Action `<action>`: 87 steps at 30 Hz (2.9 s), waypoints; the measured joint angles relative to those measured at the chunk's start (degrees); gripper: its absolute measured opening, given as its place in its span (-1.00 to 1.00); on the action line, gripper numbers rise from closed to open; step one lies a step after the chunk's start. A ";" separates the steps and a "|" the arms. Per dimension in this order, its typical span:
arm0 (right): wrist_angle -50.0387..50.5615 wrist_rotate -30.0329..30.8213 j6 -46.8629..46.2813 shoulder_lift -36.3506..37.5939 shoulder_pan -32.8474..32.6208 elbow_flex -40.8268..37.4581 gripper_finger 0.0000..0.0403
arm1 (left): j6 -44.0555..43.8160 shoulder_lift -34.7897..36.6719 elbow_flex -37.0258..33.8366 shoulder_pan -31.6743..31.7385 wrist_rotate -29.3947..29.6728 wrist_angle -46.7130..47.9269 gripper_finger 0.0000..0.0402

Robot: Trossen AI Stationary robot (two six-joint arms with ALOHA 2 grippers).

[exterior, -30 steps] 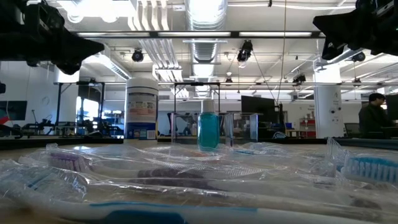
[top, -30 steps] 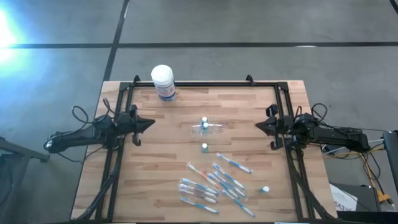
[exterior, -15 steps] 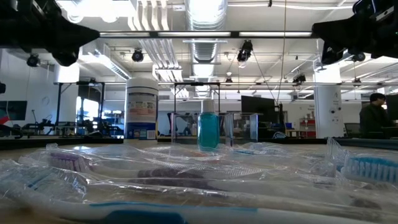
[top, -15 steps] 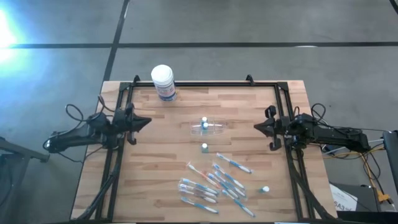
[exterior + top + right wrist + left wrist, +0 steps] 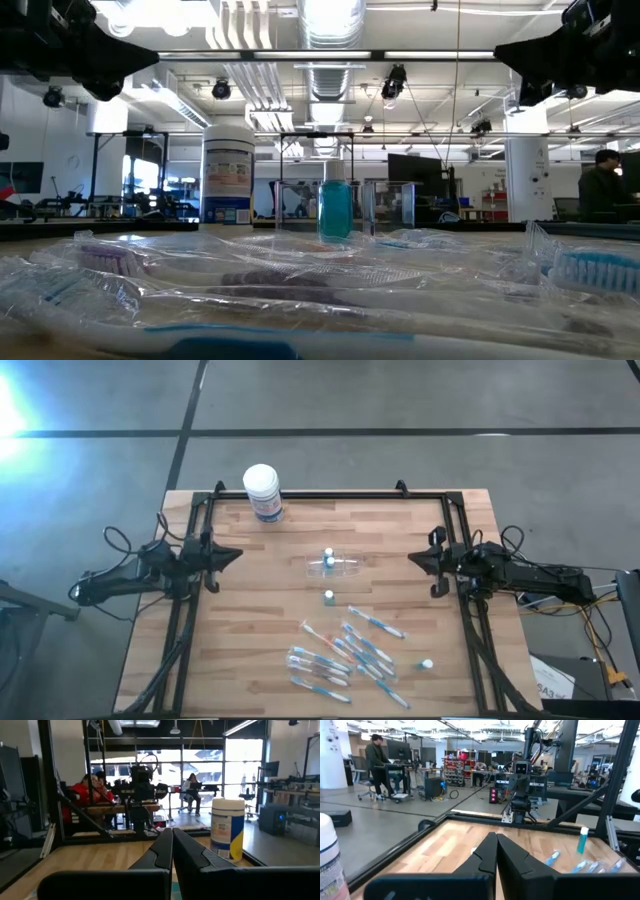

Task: Pick & Place toothbrushing station
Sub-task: Put the blue mouthwash in the transparent organizer

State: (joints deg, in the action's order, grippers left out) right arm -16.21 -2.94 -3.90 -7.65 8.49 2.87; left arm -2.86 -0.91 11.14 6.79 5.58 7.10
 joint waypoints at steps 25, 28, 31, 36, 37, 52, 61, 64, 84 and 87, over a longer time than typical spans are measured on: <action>33.17 4.65 -2.52 -47.79 0.00 40.84 -0.96 | -2.83 0.00 -0.04 0.00 0.36 0.54 -0.93; 37.48 4.53 -0.65 -54.49 -0.02 46.96 -0.96 | -3.21 0.00 -0.04 0.00 0.37 0.56 -0.92; 40.12 4.37 1.32 -60.31 -0.11 52.87 -0.93 | -3.75 0.00 -0.09 0.00 0.37 0.89 -0.92; 43.68 1.48 3.49 -68.99 -0.39 62.25 -0.77 | -5.11 0.00 -0.09 0.00 0.33 1.00 -0.91; 44.68 0.67 3.51 -70.68 -0.45 64.18 -0.73 | -5.60 0.00 -0.09 0.00 0.33 1.32 -0.91; 58.60 -0.74 9.17 -93.88 -8.07 84.07 -0.11 | -8.37 0.00 -0.13 -0.01 0.29 5.37 -0.93; 64.46 -0.74 2.81 -100.22 -10.01 90.58 -0.02 | -8.34 0.00 -0.13 -0.01 0.24 6.01 -0.94; 65.60 -0.73 -0.03 -100.24 -10.05 90.74 -0.01 | -8.32 0.00 -0.13 -0.02 0.15 6.07 -0.94; 62.11 1.67 -5.09 -105.75 -13.50 89.69 -0.01 | -8.27 0.00 -0.13 -0.02 0.35 7.67 -0.94; 62.29 3.42 -6.46 -105.52 -13.49 89.64 -0.01 | -8.26 0.00 -0.13 -0.02 0.35 7.76 -0.93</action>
State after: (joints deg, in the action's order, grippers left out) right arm 46.08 0.48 -10.35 -113.17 -4.99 92.51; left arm -11.12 -0.90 11.00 6.76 5.93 14.86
